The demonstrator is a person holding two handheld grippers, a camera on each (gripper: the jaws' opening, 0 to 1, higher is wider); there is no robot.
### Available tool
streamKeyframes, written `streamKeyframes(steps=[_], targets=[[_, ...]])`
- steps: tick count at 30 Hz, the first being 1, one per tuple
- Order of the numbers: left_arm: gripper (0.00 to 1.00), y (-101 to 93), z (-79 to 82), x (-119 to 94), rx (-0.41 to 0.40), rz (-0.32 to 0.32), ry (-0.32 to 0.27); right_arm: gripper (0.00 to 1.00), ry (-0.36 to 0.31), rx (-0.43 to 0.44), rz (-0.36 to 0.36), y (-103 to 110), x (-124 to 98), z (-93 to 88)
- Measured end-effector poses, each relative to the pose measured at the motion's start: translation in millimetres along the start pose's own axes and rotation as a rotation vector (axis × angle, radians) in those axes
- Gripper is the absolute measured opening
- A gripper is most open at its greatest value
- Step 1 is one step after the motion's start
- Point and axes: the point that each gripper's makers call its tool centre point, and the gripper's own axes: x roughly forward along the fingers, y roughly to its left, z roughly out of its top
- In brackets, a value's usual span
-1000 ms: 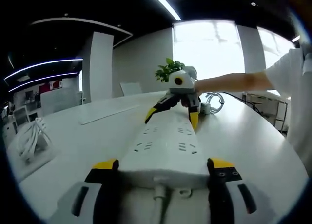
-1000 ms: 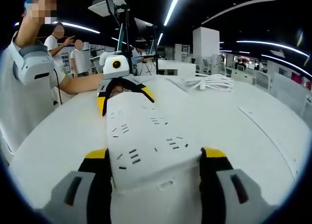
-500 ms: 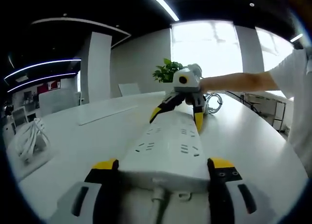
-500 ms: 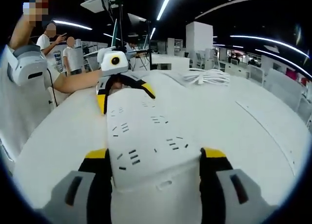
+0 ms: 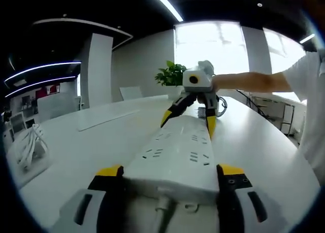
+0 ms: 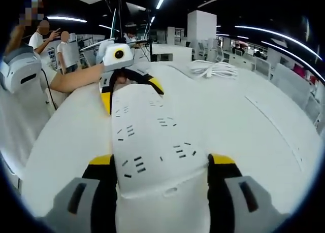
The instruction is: Straighten the power strip on the desk, plug the charger into it
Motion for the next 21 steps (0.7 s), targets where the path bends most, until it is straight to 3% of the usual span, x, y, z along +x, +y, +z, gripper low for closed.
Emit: streamKeyframes(steps=[13,21], targets=[[0.76,-7.3,-0.2,-3,0.011,-0.041,0.001,0.72,0.028,0.044,-0.052,31,-3,-6.7],[0.76,-13.4,0.0,-4,0.018,-0.064,0.001,0.71,0.023,0.061,-0.073,36,-12,-7.9]])
